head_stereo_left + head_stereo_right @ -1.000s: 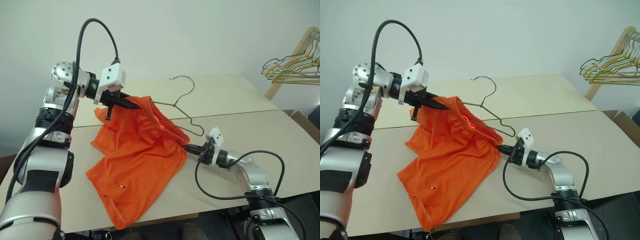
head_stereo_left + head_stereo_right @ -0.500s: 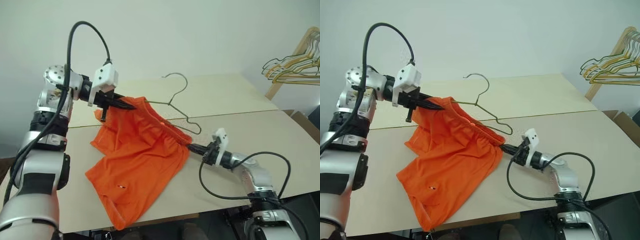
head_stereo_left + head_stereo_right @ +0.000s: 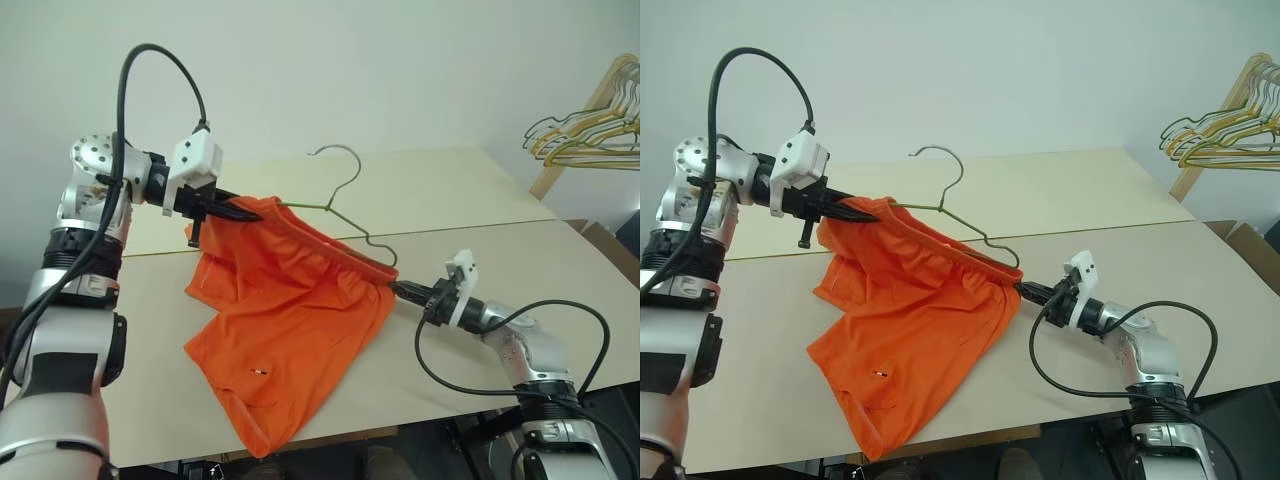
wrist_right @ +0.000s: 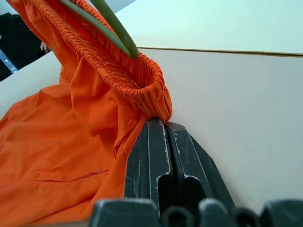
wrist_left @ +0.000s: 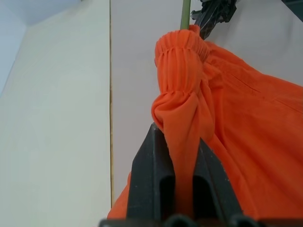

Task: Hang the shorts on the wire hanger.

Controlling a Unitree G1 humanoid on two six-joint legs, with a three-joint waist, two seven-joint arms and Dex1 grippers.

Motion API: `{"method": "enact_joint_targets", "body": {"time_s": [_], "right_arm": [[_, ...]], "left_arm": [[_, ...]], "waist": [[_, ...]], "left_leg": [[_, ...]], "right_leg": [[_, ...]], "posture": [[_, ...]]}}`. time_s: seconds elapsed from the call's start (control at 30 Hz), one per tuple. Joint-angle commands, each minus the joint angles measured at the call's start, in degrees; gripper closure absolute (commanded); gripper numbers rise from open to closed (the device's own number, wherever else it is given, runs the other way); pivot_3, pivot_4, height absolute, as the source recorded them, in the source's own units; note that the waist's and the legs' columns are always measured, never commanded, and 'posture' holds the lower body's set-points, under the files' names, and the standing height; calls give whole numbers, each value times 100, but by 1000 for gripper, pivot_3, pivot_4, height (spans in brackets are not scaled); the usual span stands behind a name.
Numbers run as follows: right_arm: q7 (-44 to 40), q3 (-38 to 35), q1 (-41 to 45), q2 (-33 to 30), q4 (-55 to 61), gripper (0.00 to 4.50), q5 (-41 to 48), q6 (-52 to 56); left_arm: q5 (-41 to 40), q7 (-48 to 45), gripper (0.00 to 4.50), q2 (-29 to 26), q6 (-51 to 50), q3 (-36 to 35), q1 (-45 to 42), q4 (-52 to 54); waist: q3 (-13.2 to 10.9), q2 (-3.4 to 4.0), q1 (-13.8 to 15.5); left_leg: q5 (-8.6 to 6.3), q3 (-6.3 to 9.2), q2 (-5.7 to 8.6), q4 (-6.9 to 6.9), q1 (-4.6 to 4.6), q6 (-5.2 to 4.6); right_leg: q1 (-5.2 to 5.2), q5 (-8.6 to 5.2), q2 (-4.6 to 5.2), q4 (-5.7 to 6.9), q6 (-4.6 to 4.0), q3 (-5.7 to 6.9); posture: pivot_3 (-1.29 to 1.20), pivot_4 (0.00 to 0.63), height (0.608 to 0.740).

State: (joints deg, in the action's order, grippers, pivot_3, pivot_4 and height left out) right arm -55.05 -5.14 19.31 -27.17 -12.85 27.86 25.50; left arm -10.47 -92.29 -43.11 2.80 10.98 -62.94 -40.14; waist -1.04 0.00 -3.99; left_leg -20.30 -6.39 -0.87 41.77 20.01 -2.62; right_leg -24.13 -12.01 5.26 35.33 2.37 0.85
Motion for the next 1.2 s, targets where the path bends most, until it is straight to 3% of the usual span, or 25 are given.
{"method": "enact_joint_targets", "body": {"time_s": [0.03, 0.33, 0.57, 0.77, 1.07, 1.2], "right_arm": [[23, -277, -5, -227, 16, 4486, 38, 3], [-63, -206, 49, -419, -27, 4486, -46, -155], [-418, 89, 298, -1129, 1121, 4486, -382, -301], [-1078, 582, 1196, -1919, 1247, 4486, -991, -869], [-1576, 1153, 2899, -2040, 369, 4486, -1707, -1339], [-1860, 1375, 3211, -2033, 62, 4486, -1915, -1689]], "left_arm": [[113, -21, 4500, -247, 323, -56, -52, -122], [277, 6, 4500, -238, 432, -111, -118, -382], [544, 297, 4500, -137, 680, -85, 120, -145], [339, 854, 4500, 186, 434, -321, 301, 158], [54, 1165, 4500, 493, 69, -582, 690, 799], [108, 1434, 4500, 567, 57, -597, 802, 934]], "waist": [[0, 0, 1], [0, 0, 3], [0, 0, 15], [0, -1, 7], [0, 0, -19], [0, 0, -13]], "left_leg": [[0, 0, 0, 0, 0, 0], [0, 0, 0, 0, 0, 0], [-1, 1, 0, 0, 4, -2], [-3, 3, -2, 6, 3, -5], [-3, -3, -1, 5, 4, -6], [-3, -1, -1, 5, 8, -6]], "right_leg": [[0, 0, 0, 0, 0, 0], [0, 0, 0, 0, 0, 0], [-3, 0, 2, -1, 1, -1], [-4, 0, 1, -12, 0, -5], [-8, 1, 2, 0, 1, -5], [-6, 1, 3, -4, 1, 2]], "posture": [[7, 0, 740], [13, 0, 740], [7, 0, 740], [-27, 0, 740], [-31, 0, 740], [-28, 0, 740]]}}
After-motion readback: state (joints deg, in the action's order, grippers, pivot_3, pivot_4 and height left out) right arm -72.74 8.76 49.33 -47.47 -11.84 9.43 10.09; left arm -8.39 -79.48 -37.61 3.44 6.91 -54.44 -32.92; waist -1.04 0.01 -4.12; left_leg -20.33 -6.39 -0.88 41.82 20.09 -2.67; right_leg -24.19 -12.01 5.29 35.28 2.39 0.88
